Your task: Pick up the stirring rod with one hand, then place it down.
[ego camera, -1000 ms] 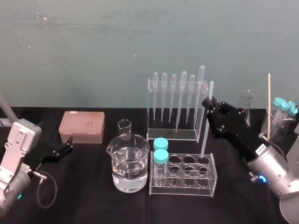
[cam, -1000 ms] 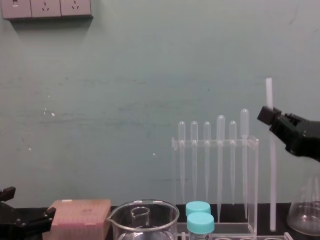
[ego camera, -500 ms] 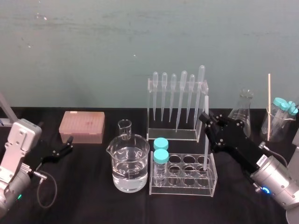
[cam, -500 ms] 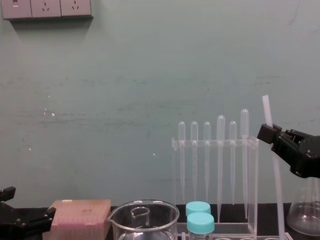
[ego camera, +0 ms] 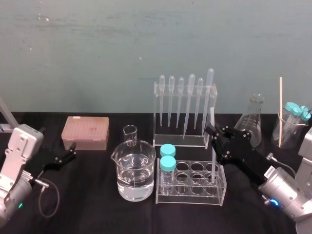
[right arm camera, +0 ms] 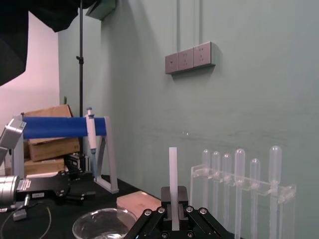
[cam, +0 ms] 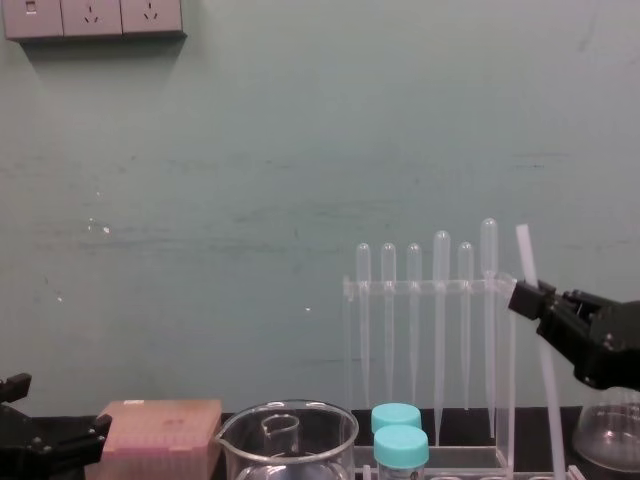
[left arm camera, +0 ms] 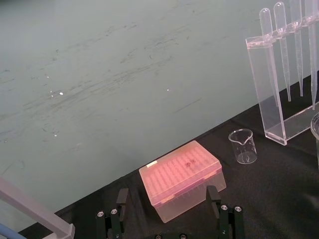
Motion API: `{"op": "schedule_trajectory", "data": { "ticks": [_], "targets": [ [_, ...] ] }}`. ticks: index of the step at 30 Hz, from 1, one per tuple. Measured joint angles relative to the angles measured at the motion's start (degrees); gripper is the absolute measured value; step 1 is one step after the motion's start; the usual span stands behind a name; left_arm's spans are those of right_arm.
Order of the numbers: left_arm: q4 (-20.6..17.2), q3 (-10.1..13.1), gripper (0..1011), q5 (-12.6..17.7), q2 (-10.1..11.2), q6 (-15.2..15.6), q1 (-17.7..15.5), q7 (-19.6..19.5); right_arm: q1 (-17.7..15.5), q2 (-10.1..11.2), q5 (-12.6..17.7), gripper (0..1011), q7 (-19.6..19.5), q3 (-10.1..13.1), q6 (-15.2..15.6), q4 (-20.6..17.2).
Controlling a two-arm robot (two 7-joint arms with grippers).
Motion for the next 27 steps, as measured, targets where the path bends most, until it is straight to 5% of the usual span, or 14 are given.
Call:
{"op": "schedule_trajectory", "data": {
  "ticks": [27],
  "targets": [
    [0.0,0.0,1000,0.0,0.0,0.0,0.0,0.0,3.0,-0.2,-2.1,69,1.5,-3.0,2.3,6.7]
  ]
}}
